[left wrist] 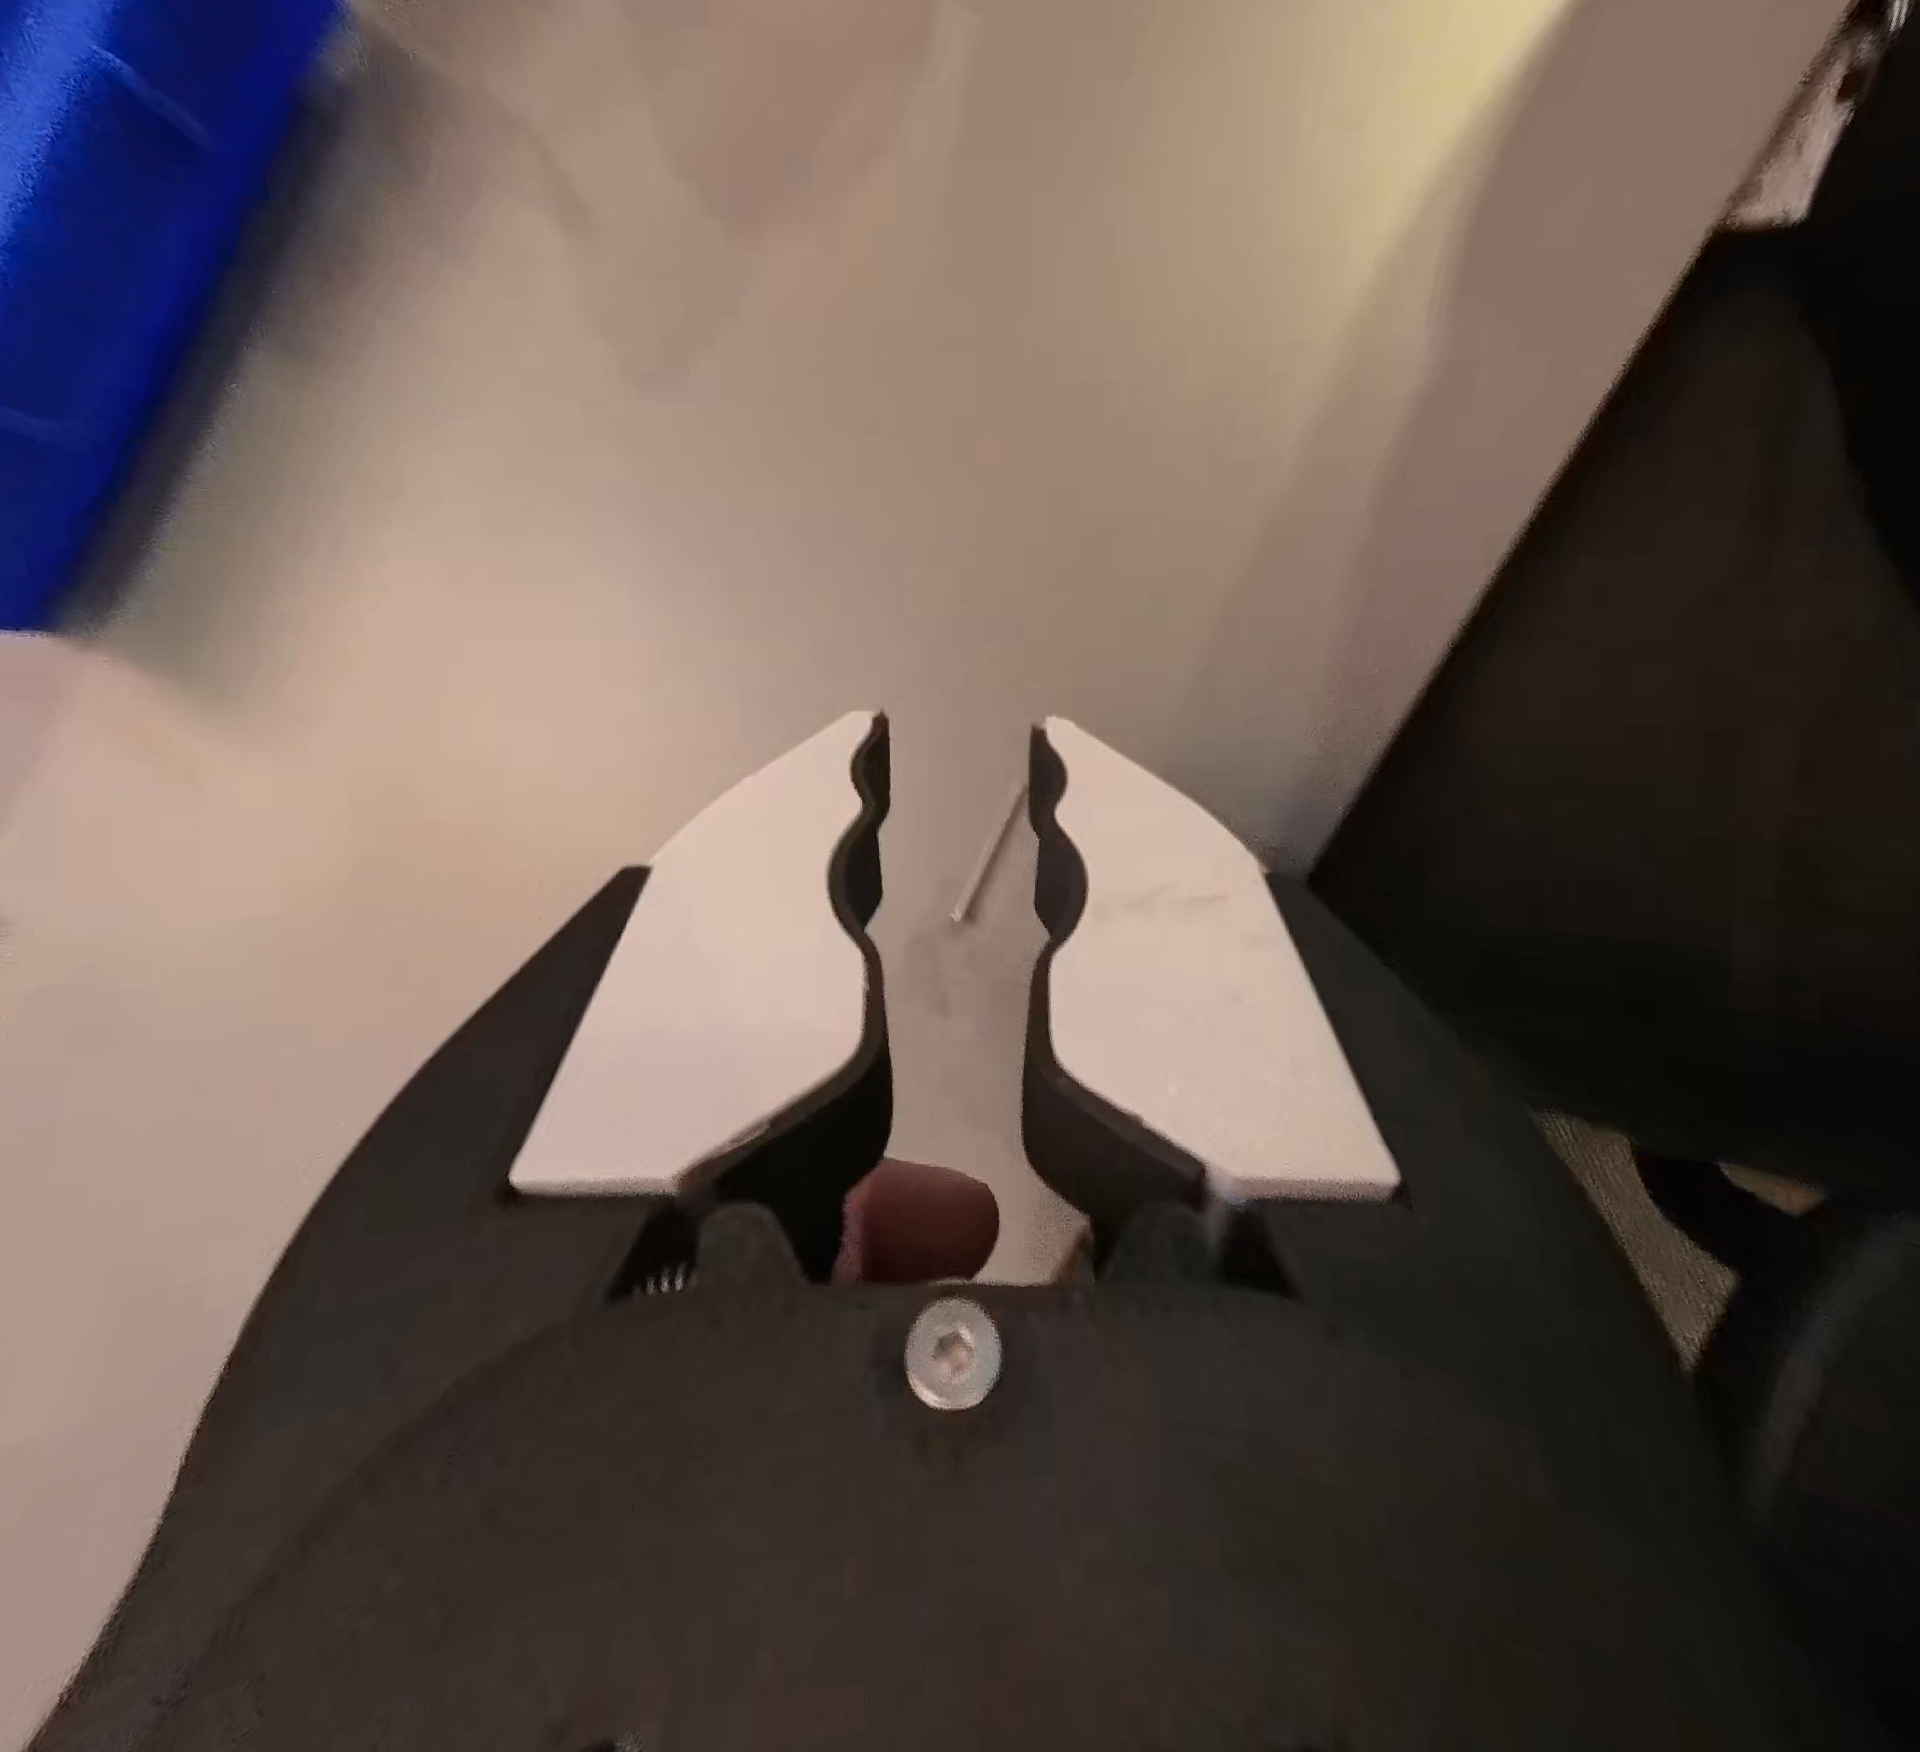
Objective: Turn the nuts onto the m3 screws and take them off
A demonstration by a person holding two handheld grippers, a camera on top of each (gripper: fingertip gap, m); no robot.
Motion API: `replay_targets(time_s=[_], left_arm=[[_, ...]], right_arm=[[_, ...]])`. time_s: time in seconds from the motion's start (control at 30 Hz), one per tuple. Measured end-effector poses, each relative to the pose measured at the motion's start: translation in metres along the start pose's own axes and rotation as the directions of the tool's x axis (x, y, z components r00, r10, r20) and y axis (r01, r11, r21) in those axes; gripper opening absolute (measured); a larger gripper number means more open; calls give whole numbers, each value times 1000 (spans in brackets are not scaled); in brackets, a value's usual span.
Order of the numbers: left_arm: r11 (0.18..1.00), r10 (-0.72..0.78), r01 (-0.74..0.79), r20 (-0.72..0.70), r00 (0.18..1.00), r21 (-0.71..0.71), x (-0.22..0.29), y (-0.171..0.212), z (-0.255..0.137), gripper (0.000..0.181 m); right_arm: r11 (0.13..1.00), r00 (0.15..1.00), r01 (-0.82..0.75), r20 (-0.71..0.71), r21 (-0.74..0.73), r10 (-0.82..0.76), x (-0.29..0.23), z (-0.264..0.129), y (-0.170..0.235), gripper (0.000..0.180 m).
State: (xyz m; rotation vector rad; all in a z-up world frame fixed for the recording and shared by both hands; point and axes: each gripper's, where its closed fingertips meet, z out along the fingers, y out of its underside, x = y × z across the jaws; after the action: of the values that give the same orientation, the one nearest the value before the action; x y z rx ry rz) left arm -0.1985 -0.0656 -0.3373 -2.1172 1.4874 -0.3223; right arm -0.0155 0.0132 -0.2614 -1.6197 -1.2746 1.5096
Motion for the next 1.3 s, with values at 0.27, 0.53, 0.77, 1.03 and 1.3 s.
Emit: replay_targets(time_s=[0.27,0.53,0.77,1.03,1.3], left_arm=[[983,34,-41,-41,999,-177,15,51,11,17],[995,9,-17,-83,997,-102,22,48,19,2],[999,-17,15,-53,998,-38,13,38,25,1],[997,-25,27,-33,999,72,1,8,29,1],[952,-59,74,-58,997,298,-7,-55,30,1]], right_arm=[[1000,1000,1,19,-20,-1,-9,9,3,5],[999,999,-23,30,-29,24,-4,15,11,5],[999,999,29,25,-40,-28,-3,18,11,5],[991,995,102,3,-90,-102,-2,22,16,5],[966,970,238,-31,-105,-242,-3,27,13,5]])
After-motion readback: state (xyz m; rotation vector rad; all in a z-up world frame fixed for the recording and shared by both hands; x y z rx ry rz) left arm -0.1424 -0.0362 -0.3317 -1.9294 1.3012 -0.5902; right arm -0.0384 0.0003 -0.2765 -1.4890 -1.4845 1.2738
